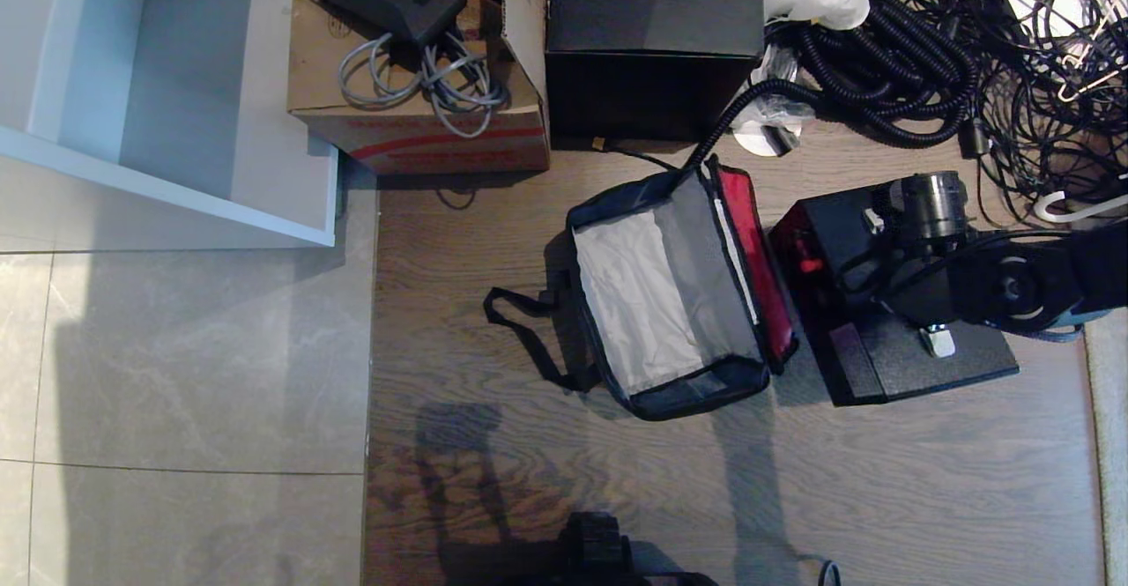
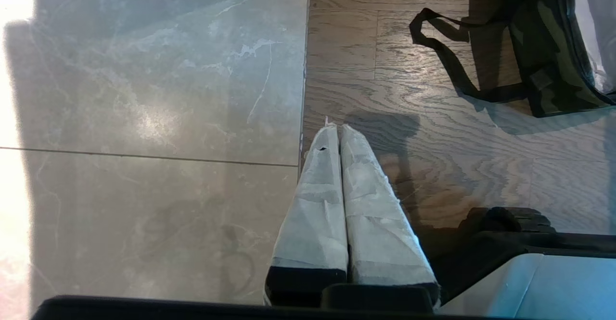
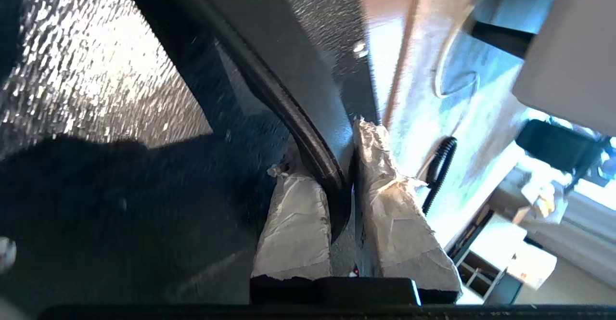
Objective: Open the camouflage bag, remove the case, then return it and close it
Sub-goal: Release the handle
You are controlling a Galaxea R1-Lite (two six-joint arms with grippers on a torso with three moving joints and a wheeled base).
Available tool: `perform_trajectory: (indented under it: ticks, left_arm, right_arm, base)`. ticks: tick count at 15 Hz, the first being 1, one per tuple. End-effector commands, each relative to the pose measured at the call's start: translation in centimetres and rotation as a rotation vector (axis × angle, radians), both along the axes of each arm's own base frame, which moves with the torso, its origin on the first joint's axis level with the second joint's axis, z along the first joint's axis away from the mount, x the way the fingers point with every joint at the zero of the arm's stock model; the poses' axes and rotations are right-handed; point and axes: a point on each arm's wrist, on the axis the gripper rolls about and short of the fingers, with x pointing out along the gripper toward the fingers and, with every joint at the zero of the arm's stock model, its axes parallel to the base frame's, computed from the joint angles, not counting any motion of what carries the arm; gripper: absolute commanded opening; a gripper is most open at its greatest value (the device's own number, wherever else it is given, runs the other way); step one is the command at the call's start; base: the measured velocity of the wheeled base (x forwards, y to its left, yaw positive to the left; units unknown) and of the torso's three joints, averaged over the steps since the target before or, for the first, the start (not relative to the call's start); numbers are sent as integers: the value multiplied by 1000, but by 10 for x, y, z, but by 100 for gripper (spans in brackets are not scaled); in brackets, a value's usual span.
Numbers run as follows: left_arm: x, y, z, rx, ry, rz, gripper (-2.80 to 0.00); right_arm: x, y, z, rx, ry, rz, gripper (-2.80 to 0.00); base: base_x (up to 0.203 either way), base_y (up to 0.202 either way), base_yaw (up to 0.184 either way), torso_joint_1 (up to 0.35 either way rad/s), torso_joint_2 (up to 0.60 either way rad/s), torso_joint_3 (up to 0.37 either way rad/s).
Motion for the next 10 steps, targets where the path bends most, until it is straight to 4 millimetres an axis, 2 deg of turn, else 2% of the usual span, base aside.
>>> perform_trajectory:
  ticks: [1, 3, 4, 6, 8, 10]
  left_arm:
    - [0, 0, 0, 0, -1, 0, -280]
    - [0, 0, 0, 0, -1, 1, -280]
    - [0, 0, 0, 0, -1, -1, -280]
    - [0, 0, 0, 0, -1, 1, -280]
    - [0, 0, 0, 0, -1, 0, -280]
    - [0, 0, 0, 0, -1, 1, -280]
  right_arm:
    - [7, -3, -7, -3, 13, -13, -280]
    - [11, -7, -14, -4, 17, -25, -280]
    - [16, -9, -24, -7, 34, -30, 0]
    - [21, -6, -44, -8, 87, -17, 0]
    - [11, 11, -62, 11, 162, 78, 0]
    - [-2, 27, -65, 24, 186, 154, 0]
  base:
    - [0, 0, 0, 0, 0, 0]
    - [0, 0, 0, 0, 0, 0]
    - [0, 0, 0, 0, 0, 0]
    - [0, 0, 0, 0, 0, 0]
    - [0, 0, 0, 0, 0, 0]
    - [0, 0, 0, 0, 0, 0]
